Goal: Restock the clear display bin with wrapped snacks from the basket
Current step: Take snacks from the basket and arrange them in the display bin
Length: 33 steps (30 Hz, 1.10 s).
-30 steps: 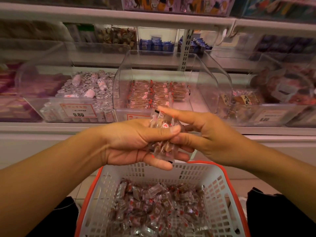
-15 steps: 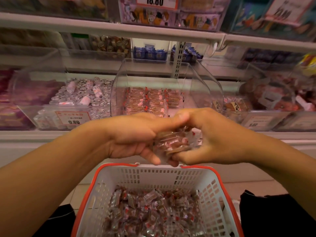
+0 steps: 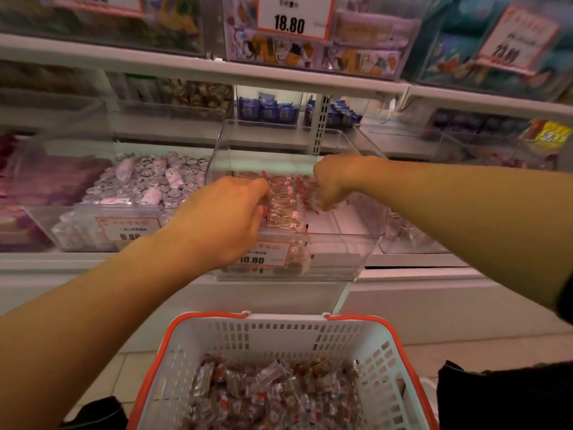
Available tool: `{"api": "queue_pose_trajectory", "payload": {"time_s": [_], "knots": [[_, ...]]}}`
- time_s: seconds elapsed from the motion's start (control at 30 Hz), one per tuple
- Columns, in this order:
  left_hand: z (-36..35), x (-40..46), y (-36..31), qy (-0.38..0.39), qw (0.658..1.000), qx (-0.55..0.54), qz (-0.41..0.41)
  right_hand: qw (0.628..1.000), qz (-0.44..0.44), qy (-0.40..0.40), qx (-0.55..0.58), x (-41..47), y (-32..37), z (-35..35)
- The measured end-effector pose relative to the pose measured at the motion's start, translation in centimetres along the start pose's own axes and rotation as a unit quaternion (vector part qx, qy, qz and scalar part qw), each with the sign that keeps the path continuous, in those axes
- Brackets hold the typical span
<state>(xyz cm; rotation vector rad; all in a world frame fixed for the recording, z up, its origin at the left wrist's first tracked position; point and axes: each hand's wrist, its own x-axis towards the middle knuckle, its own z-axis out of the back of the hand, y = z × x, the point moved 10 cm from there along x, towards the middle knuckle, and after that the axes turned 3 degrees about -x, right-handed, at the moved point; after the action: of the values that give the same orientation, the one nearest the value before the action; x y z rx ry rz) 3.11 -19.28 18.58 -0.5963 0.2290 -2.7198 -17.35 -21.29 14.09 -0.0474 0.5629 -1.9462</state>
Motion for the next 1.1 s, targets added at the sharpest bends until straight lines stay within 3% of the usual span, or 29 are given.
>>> {"api": "queue_pose_trajectory", "payload": {"time_s": [0.1,0.33,0.53,0.9,0.97,1.03,1.1], "knots": [[0.1,0.1,0.2,-0.003,1.000,0.006,-0.003,0.999,0.014,0.042,0.019,1.6,0.9,-1.5],[-0.3,0.1,0.3,0.002,0.999,0.033,-0.004,1.000,0.004,-0.003,-0.003,1.6,0.4,-0.8],[-0.5,0.2,0.5,-0.003,0.999,0.043,-0.001,0.995,0.018,-0.041,-0.086,1.2,0.6,-0.2],[0.1,0.2,0.0,-0.012,1.000,0.019,-0.001,0.996,0.008,-0.049,-0.074,-0.9,1.4,0.7],[1.5,-0.3,-1.0,-0.058,0.997,-0.009,-0.052,0.994,-0.009,-0.102,-0.026,-2.7,1.2,3.2],[2.8,-1.5,-2.9,-0.096,0.986,-0.021,-0.135,0.972,-0.021,-0.225,0.063,-5.9,0.7,6.2],[2.8,-2.9,-4.3,-0.110,0.973,-0.015,-0.203,0.890,0.000,-0.420,0.178,-12.3,1.0,7.7]]}}
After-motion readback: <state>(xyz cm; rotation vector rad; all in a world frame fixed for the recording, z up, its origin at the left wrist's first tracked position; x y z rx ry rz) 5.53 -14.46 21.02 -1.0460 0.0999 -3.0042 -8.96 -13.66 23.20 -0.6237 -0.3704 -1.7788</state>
